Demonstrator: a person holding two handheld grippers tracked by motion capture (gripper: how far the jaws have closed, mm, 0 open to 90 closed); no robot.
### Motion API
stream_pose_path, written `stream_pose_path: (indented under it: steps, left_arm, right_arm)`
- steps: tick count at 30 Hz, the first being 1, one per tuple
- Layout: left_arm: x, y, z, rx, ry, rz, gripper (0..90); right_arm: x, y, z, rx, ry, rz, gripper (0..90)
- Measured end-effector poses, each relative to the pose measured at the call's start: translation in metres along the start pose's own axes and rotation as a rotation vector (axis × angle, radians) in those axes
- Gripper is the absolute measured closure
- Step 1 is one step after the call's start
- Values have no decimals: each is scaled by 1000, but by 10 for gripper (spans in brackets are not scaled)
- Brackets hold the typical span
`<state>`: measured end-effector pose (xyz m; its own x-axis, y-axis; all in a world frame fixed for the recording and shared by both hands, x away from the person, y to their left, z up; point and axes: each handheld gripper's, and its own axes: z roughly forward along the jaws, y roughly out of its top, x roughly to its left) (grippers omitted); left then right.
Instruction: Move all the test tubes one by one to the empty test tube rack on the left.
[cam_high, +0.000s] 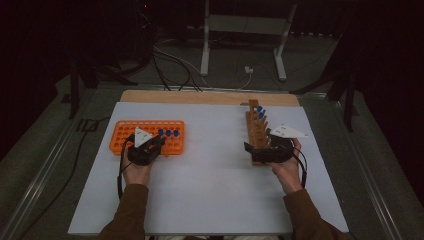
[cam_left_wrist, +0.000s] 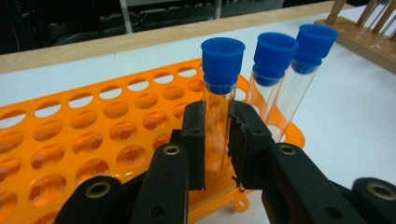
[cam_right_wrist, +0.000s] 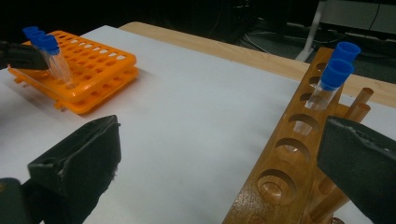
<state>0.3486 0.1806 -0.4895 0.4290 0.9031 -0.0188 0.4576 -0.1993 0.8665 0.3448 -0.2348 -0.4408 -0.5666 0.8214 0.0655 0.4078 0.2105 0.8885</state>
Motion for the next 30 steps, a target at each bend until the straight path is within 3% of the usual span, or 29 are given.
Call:
stream_pose_path:
  steps: [8, 19, 24, 30]
  left_arm:
    - [1, 0, -3, 8, -6, -21, 762]
    - [-4, 3, -25, -17, -86, -50, 582]
    - [-9, -1, -39, -46, -115, -46, 412]
    - [-8, -3, -52, -91, -89, -79, 214]
  right_arm:
    - [-5, 4, -1, -7, -14, -5, 0]
    - [-20, 5, 5, 4, -44, 16, 0]
    - [-28, 8, 9, 14, -62, 26, 17]
    - [-33, 14, 17, 19, -70, 30, 50]
